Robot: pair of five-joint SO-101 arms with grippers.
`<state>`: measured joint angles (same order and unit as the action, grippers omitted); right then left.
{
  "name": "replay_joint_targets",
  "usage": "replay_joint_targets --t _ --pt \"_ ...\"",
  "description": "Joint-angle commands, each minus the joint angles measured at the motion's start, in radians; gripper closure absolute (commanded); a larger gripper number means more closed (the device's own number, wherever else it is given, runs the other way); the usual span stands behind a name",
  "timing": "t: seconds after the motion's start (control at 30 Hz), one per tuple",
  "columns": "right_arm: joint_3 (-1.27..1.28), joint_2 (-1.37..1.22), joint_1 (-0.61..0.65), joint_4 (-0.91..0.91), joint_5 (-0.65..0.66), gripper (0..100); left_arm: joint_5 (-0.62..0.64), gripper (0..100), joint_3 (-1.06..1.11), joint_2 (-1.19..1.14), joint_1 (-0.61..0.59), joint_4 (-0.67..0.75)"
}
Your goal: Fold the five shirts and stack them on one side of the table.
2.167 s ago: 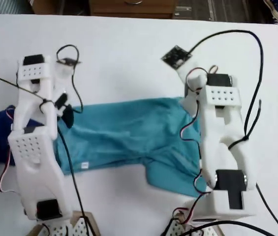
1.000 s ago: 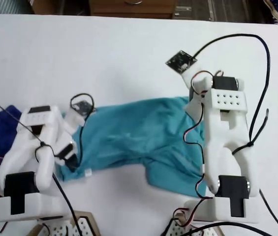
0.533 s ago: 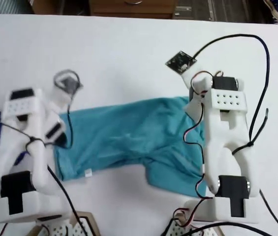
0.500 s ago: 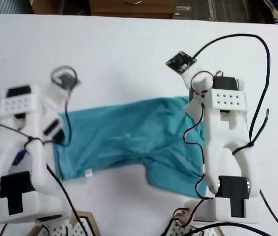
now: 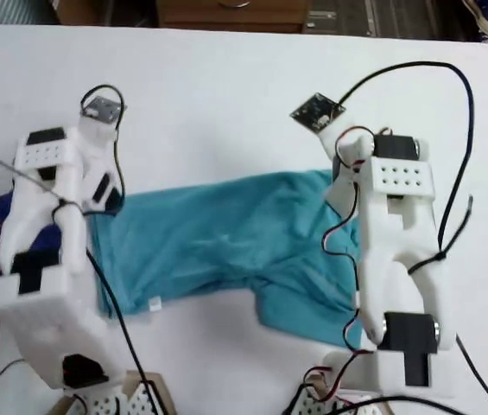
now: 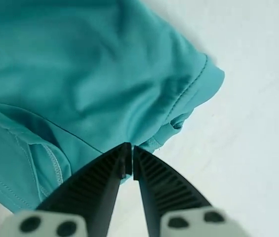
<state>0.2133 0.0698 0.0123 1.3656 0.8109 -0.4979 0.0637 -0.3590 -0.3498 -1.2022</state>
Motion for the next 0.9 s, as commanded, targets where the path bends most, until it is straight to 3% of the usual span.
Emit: replay_joint_targets --t 0.0,0.27,0.47,0.87 --pt "0.034 0.120 -0.008 0.001 0.011 97.9 0.020 79 -0.177 -0.091 0.003 -0.044" --pt "0.459 0.417 -0.010 -0.128 0.123 97.8 0.015 79 -0.437 -0.269 -0.054 -0.192" --pt "0.796 0.556 -0.010 -0.291 0.144 97.8 0.015 79 -0.538 -0.358 -0.110 -0.218" --pt "0.918 0.591 -0.004 -0.335 0.143 97.8 0.015 79 -0.875 -0.422 -0.112 -0.437"
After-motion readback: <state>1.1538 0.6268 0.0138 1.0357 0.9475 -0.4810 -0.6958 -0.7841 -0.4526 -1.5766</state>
